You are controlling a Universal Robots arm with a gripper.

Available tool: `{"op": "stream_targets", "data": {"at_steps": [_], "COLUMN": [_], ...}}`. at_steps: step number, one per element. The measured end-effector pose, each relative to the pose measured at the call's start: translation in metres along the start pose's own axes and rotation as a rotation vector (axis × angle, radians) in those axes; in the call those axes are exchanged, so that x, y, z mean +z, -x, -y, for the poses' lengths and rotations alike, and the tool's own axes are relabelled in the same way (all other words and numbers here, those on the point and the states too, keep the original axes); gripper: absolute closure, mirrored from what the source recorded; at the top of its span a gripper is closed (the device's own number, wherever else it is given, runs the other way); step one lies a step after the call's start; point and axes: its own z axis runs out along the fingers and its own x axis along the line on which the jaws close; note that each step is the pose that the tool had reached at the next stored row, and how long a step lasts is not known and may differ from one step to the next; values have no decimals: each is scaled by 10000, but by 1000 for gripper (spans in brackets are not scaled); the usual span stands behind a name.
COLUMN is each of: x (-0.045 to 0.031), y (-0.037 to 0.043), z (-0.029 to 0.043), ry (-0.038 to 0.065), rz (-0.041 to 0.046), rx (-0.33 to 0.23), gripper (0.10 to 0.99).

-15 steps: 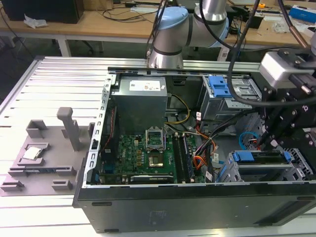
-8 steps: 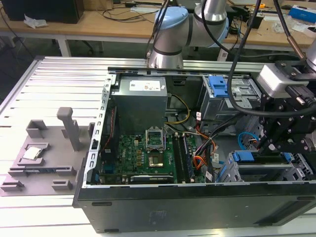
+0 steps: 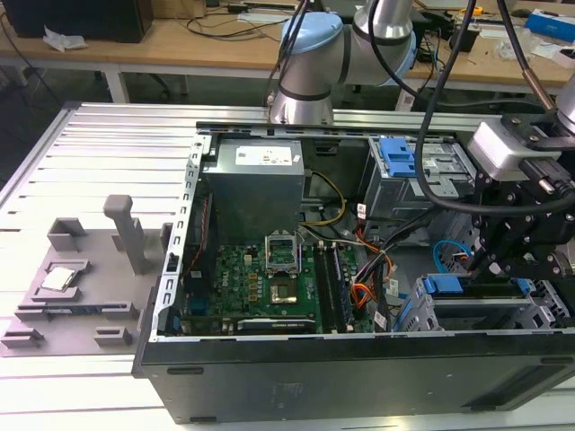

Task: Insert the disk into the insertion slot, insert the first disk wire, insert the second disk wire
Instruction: 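Insert the second disk wire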

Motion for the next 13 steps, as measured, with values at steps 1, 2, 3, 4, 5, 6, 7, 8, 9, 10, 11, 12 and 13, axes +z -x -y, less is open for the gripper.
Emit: {"op": "stream_targets", "data": {"at_steps": [1, 2, 3, 4, 5, 6, 7, 8, 9, 10, 11, 12, 13], "x": [2, 6, 9, 10, 11, 13, 17, 20, 23, 25, 28, 34, 39], "y": [-1, -4, -5, -7, -9, -10, -11, -12, -15, -20, -26, -35, -42], "z": [0, 0, 0, 0, -1, -1, -1, -1, -1, -1, -2, -2, -3], "ry": [0, 0, 0, 0, 1, 2, 3, 5, 5, 6, 6, 5, 6], "rz": [0, 2, 4, 1, -3, -11, -23, -40, -45, -47, -48, -47, -50], "rx": [1, 12, 30, 56, 84, 129, 187, 253, 276, 285, 288, 289, 290], "gripper": [922, 922, 922, 922, 922, 922, 922, 922, 922, 922, 922, 922, 922]}}
